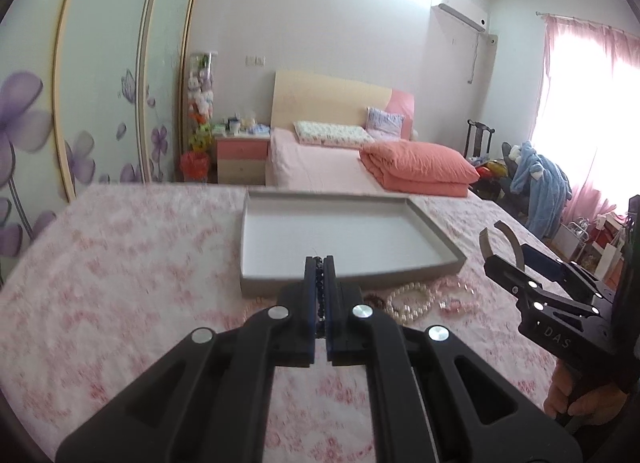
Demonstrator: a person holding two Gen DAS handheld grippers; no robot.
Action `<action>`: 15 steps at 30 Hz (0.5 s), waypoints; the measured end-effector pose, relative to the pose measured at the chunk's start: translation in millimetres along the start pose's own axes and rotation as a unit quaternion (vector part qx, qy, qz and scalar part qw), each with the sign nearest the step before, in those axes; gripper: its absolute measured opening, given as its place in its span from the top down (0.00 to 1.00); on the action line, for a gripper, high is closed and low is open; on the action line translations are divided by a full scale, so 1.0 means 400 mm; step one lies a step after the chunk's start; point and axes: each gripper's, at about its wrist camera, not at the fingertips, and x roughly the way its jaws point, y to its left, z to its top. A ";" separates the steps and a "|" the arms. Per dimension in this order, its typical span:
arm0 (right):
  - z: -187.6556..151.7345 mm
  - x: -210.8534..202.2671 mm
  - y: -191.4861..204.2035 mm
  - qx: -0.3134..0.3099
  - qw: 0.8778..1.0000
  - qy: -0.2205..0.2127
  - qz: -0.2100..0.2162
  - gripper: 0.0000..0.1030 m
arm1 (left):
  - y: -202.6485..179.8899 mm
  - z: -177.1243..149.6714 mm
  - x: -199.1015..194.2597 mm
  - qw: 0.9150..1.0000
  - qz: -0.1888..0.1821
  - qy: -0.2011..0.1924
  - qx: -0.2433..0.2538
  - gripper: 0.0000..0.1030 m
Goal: Organize jewelry
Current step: 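Close the left tool on the black beaded bracelet while the right tool grasps the silver cuff, then carry both pieces into the grey tray and open both tools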
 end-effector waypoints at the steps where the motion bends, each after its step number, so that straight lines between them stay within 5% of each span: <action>1: 0.012 -0.001 0.000 -0.001 1.000 -0.010 -0.003 0.36 | -0.004 0.012 -0.004 1.000 0.005 -0.007 0.004 0.96; 15: 0.109 0.050 -0.018 0.014 0.995 -0.090 -0.036 0.35 | -0.047 0.143 0.066 0.997 0.044 -0.053 0.020 0.96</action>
